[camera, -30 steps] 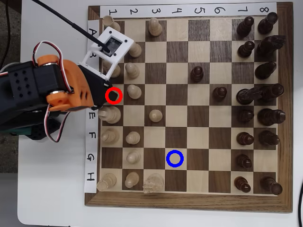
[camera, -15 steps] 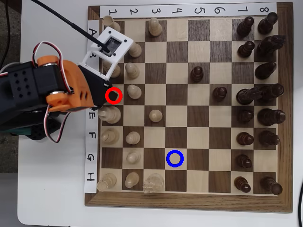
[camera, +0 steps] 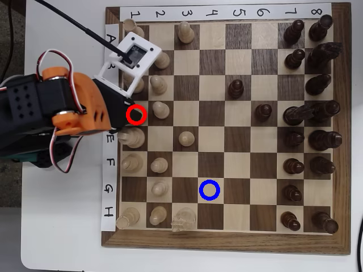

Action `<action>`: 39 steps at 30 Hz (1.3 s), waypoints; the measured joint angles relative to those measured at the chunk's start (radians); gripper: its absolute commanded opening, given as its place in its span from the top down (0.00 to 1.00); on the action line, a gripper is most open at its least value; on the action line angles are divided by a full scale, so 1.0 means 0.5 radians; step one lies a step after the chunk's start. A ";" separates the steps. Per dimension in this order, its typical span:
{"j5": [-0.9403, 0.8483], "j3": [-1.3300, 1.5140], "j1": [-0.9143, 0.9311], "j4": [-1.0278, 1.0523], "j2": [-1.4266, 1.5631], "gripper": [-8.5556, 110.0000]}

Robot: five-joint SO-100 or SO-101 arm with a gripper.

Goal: Move the piece to destination

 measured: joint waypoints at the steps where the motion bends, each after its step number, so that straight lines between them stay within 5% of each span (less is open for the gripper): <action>1: 0.000 0.000 0.000 0.018 0.015 0.93; 39: 0.114 -0.822 -0.049 0.387 0.212 0.93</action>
